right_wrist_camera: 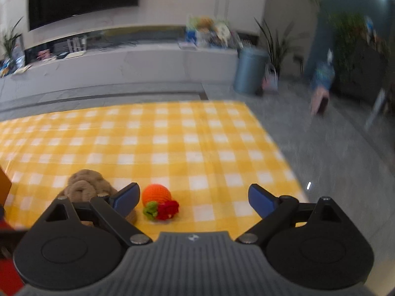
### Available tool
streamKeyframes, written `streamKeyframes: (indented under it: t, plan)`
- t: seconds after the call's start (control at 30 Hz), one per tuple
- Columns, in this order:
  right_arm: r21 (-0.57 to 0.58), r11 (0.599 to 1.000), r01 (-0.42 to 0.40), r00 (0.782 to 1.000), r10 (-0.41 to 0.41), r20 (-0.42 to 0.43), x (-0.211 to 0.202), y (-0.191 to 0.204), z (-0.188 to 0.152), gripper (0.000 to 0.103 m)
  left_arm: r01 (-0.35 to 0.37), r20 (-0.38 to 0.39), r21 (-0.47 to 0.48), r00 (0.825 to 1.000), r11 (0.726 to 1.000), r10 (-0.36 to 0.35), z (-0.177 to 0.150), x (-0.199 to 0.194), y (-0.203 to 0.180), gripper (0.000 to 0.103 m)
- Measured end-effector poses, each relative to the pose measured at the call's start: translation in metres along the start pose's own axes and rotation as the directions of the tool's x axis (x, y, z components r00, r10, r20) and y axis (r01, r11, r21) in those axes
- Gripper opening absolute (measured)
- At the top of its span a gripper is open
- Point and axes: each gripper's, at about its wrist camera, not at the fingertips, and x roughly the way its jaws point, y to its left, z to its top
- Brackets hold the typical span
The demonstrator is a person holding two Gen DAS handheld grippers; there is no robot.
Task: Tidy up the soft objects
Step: 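Grasp the brown plush dog with the left tool while the right tool grasps the orange crocheted fruit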
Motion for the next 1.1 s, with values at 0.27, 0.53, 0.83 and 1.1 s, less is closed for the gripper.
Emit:
streamKeyframes:
  t: [0.27, 0.53, 0.83, 1.1]
  plan:
    - [0.087, 0.992, -0.091, 0.994, 0.095, -0.053, 0.034, -0.005, -0.012, 0.090, -0.114, -0.131, -0.039, 0.985, 0.993, 0.108, 0.002, 0.068, -0.006, 0.090]
    - [0.033, 0.987, -0.155, 0.985, 0.157, -0.071, 0.059, -0.002, -0.009, 0.074, -0.156, -0.108, -0.059, 0.983, 0.986, 0.149, -0.001, 0.096, -0.005, 0.089]
    - [0.030, 0.986, -0.162, 0.984, 0.164, -0.075, 0.066, -0.005, -0.004, 0.073, -0.137, -0.039, -0.056, 0.990, 0.989, 0.135, -0.010, 0.098, -0.001, 0.067]
    - [0.009, 0.985, -0.170, 0.978, 0.170, -0.118, 0.080, 0.004, -0.006, 0.073, -0.101, -0.012, -0.030, 0.995, 0.994, 0.101, -0.011, 0.090, -0.003, 0.056]
